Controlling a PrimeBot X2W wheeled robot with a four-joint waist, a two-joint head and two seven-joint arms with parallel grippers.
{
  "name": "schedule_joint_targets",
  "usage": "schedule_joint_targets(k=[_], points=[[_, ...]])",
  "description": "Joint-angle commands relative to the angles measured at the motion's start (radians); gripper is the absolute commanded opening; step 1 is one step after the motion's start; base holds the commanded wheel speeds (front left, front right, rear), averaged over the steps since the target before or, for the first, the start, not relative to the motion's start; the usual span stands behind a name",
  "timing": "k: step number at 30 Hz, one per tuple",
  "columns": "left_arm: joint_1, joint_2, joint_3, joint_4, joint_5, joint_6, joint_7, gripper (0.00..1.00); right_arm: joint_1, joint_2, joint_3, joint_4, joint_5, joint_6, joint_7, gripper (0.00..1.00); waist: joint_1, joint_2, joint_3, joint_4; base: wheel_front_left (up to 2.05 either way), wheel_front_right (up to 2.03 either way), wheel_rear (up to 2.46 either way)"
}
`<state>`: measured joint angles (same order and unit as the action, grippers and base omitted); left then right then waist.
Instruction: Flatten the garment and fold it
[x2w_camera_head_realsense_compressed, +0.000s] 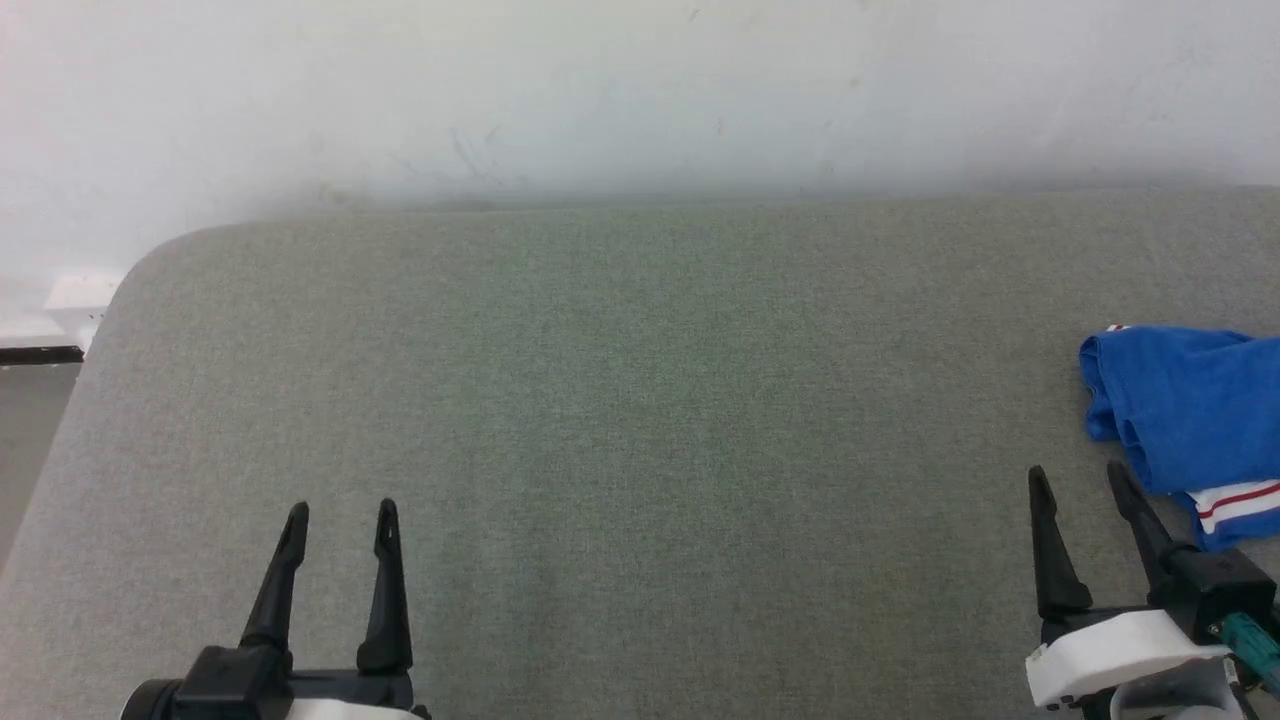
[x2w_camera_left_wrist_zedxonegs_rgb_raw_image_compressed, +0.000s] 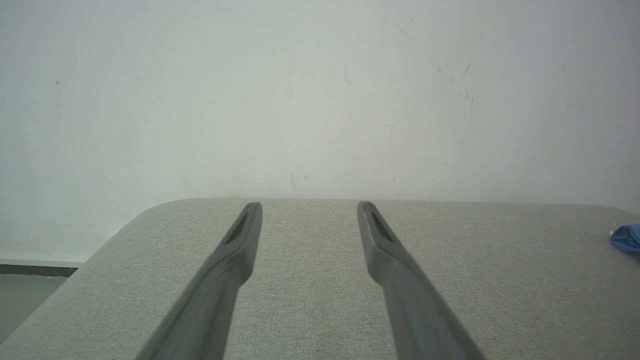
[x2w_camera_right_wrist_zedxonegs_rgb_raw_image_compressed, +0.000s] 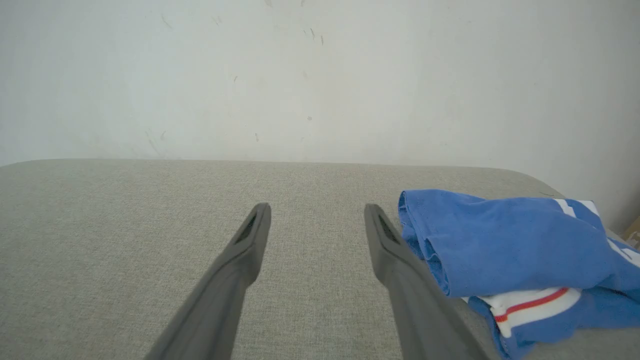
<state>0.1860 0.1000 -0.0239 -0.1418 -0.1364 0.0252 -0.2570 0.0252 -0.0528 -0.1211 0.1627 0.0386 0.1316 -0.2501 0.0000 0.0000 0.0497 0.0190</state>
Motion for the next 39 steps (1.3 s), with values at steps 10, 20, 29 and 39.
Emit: schedule_joint_targets(k=[10, 20, 29, 39], points=[[0.000, -0.010, 0.012, -0.011, 0.011, -0.007, 0.002, 0.00, 0.000, -0.001, 0.001, -0.001, -0.001, 0.000, 0.003, 0.00, 0.0000, 0.0000, 0.004, -0.003, 0.00, 0.00, 0.00], [-0.014, -0.013, 0.013, 0.001, 0.020, -0.008, 0.020, 0.00, -0.002, -0.001, 0.010, -0.012, -0.003, 0.000, 0.021, 0.00, 0.0000, 0.0000, 0.000, -0.004, 0.00, 0.00, 0.00], [-0.026, -0.016, 0.014, 0.010, 0.028, -0.010, 0.036, 0.00, -0.004, 0.000, 0.018, -0.023, -0.006, 0.000, 0.037, 0.00, 0.0000, 0.0000, -0.003, -0.005, 0.00, 0.00, 0.00], [-0.041, -0.019, 0.014, 0.022, 0.038, -0.011, 0.057, 0.00, -0.006, 0.000, 0.027, -0.036, -0.009, 0.000, 0.057, 0.00, 0.0000, 0.0000, -0.008, -0.006, 0.00, 0.00, 0.00]])
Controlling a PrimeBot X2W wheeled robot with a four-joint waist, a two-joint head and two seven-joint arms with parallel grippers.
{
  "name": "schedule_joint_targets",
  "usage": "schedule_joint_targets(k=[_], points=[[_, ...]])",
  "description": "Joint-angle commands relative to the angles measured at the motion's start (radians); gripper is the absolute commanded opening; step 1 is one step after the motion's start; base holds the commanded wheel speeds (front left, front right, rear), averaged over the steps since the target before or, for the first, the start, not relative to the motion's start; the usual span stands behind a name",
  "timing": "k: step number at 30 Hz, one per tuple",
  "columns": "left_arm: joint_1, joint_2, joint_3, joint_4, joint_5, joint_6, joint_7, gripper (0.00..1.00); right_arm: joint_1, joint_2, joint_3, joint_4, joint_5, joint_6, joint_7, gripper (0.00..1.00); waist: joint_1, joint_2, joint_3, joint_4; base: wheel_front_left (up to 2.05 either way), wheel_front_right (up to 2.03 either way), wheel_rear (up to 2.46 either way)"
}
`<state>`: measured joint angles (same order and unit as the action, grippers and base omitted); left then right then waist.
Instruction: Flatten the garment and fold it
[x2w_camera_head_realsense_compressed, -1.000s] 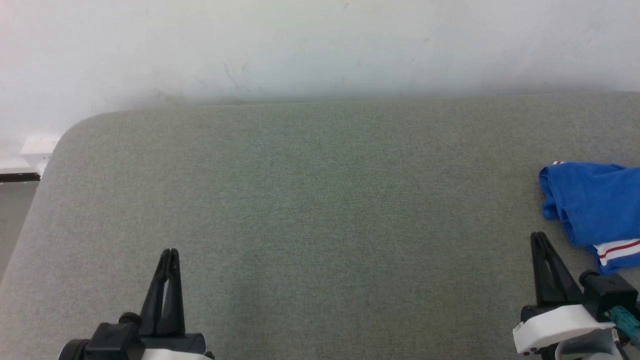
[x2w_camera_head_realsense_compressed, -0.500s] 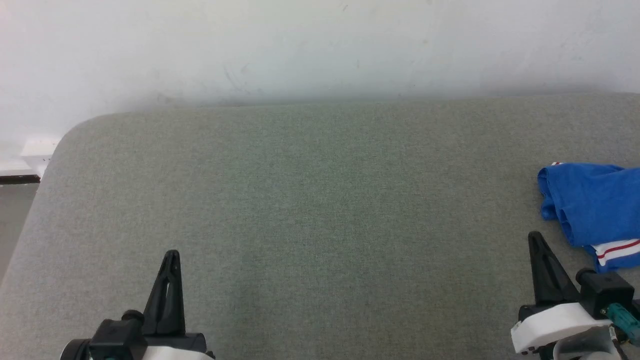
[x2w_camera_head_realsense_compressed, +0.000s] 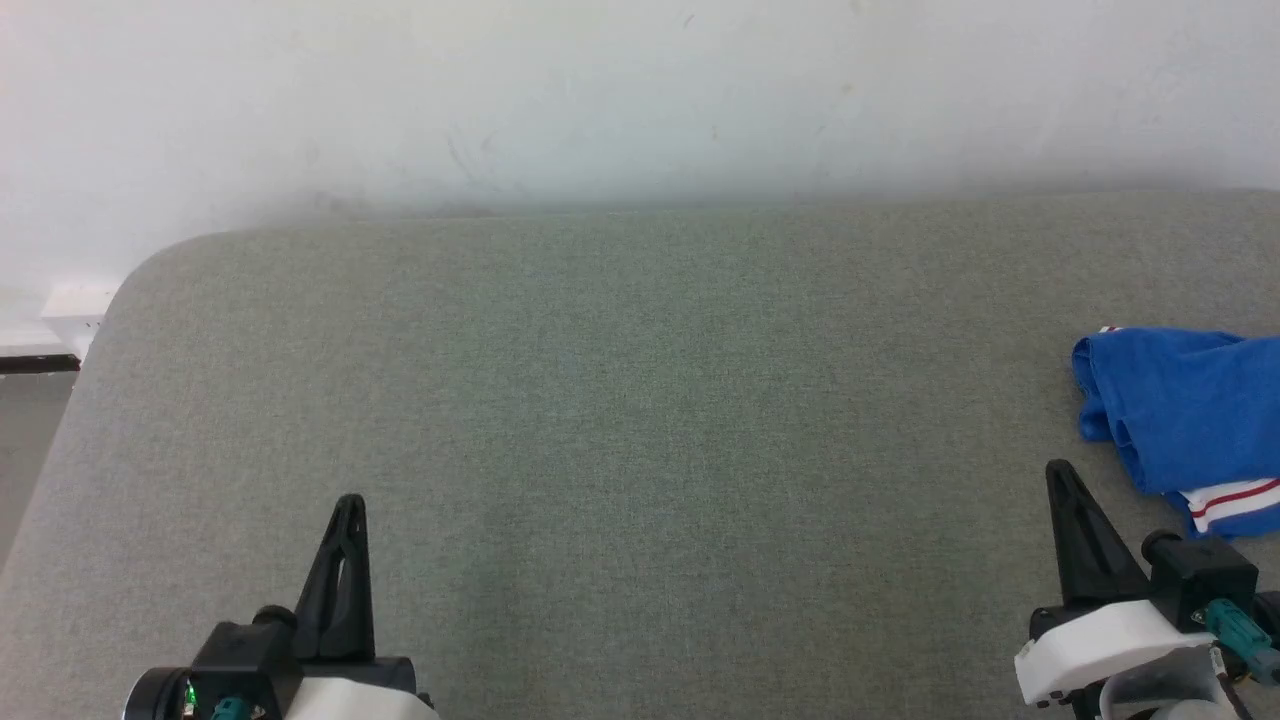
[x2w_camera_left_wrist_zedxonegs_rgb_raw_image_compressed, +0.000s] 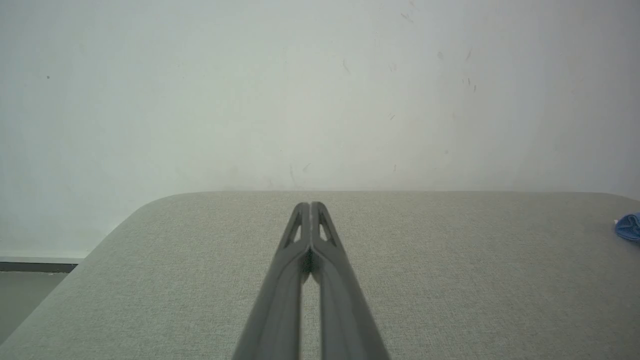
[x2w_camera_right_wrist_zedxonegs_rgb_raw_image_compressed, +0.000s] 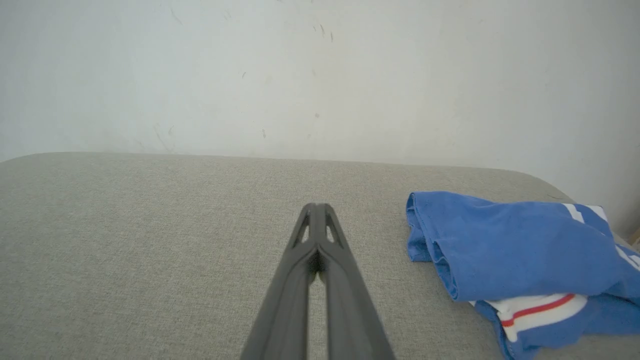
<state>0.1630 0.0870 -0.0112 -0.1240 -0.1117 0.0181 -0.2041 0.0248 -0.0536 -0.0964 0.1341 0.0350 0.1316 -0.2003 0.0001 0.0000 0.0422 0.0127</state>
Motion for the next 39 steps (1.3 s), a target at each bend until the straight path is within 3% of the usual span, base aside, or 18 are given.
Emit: schedule_joint_targets(k=[1, 39], points=[[-0.019, -0.006, 0.002, 0.006, 0.014, -0.004, 0.006, 0.00, -0.005, 0.001, 0.003, -0.008, -0.005, 0.000, 0.009, 0.00, 0.0000, 0.0000, -0.001, 0.000, 0.00, 0.00, 0.00], [-0.075, -0.018, 0.006, 0.052, 0.052, -0.010, 0.084, 0.00, -0.013, 0.002, 0.040, -0.058, -0.017, 0.000, 0.084, 0.00, -0.0001, 0.0000, -0.017, -0.005, 0.00, 0.00, 0.00]])
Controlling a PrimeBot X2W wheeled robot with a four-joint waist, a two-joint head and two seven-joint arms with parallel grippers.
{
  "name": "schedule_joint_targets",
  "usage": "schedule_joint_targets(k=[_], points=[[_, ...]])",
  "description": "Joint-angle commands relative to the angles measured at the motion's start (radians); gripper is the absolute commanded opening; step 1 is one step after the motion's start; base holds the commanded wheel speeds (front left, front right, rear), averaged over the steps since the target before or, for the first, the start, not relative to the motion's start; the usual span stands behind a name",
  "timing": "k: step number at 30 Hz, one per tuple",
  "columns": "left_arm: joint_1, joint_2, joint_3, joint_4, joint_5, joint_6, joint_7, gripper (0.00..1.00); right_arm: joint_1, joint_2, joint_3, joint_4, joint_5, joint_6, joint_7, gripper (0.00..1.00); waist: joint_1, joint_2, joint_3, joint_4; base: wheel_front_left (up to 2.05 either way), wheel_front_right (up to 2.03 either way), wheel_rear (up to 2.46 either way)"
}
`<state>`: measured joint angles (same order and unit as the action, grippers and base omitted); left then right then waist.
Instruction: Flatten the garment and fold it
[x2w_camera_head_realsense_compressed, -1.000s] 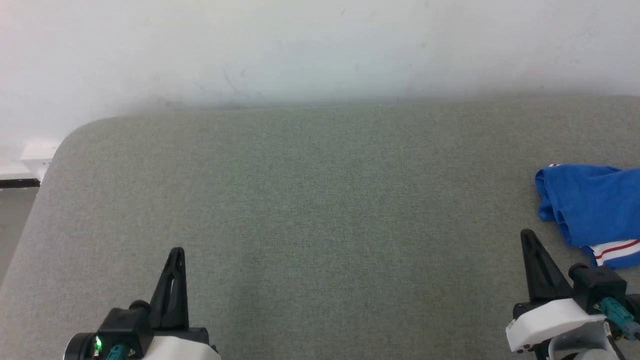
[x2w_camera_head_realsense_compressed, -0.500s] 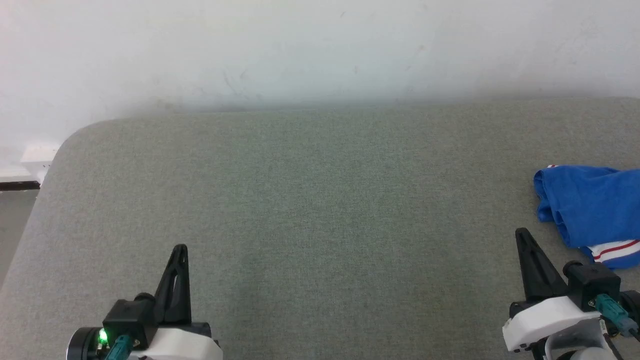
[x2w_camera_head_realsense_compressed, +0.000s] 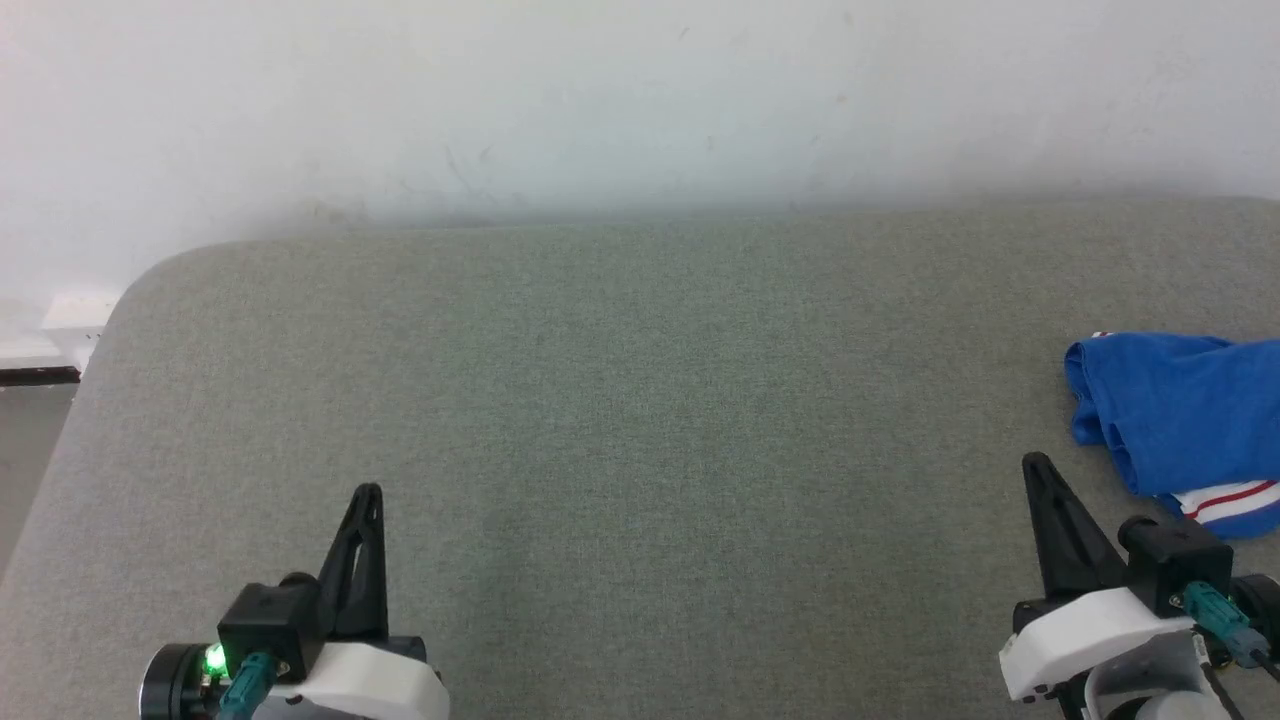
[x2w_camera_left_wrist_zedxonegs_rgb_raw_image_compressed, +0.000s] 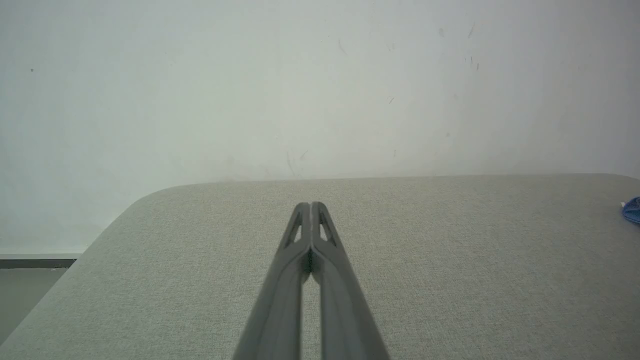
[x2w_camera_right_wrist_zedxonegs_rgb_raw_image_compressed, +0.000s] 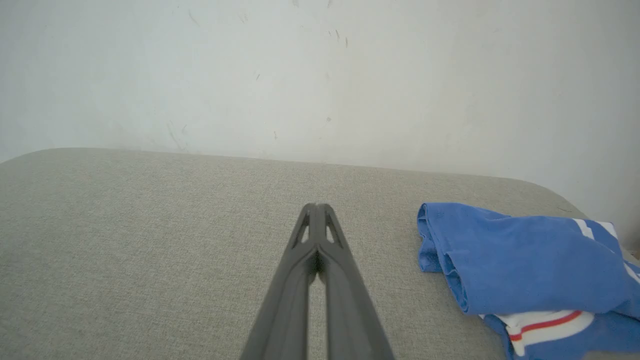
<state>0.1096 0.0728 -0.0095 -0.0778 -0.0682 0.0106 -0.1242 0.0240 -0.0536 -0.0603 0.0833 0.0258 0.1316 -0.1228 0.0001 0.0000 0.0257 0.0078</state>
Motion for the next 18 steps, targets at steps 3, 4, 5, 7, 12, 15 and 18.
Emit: schedule_joint_targets(k=[3, 4, 5, 7, 12, 15, 18], points=[[-0.026, -0.005, 0.004, 0.010, 0.012, -0.003, 0.010, 0.00, -0.013, 0.002, 0.007, -0.011, -0.009, -0.001, 0.012, 0.00, 0.0000, 0.0000, -0.002, -0.001, 0.00, 0.00, 0.00], [-0.028, -0.005, 0.004, 0.011, 0.013, -0.003, 0.012, 0.00, -0.013, 0.002, 0.008, -0.012, -0.009, -0.001, 0.014, 0.00, 0.0000, 0.0000, -0.002, -0.001, 0.00, 0.00, 0.00], [-0.029, -0.005, 0.004, 0.012, 0.014, -0.003, 0.014, 0.00, -0.013, 0.002, 0.009, -0.013, -0.009, -0.001, 0.016, 0.00, 0.0000, 0.0000, -0.003, -0.001, 0.00, 0.00, 0.00], [-0.032, -0.006, 0.005, 0.014, 0.016, -0.003, 0.018, 0.00, -0.014, 0.002, 0.010, -0.016, -0.010, -0.001, 0.020, 0.00, 0.0000, 0.0000, -0.003, -0.001, 0.00, 0.00, 0.00], [-0.040, -0.008, 0.005, 0.021, 0.021, -0.004, 0.028, 0.00, -0.015, 0.002, 0.015, -0.022, -0.011, -0.001, 0.030, 0.00, 0.0000, 0.0000, -0.006, -0.002, 0.00, 0.00, 0.00], [-0.044, -0.009, 0.005, 0.024, 0.024, -0.004, 0.034, 0.00, -0.015, 0.002, 0.018, -0.026, -0.012, -0.001, 0.036, 0.00, 0.0000, 0.0000, -0.007, -0.002, 0.00, 0.00, 0.00], [-0.049, -0.010, 0.006, 0.028, 0.027, -0.005, 0.040, 0.00, -0.016, 0.002, 0.021, -0.030, -0.013, -0.001, 0.042, 0.00, 0.0000, 0.0000, -0.008, -0.002, 0.00, 0.00, 0.00]])
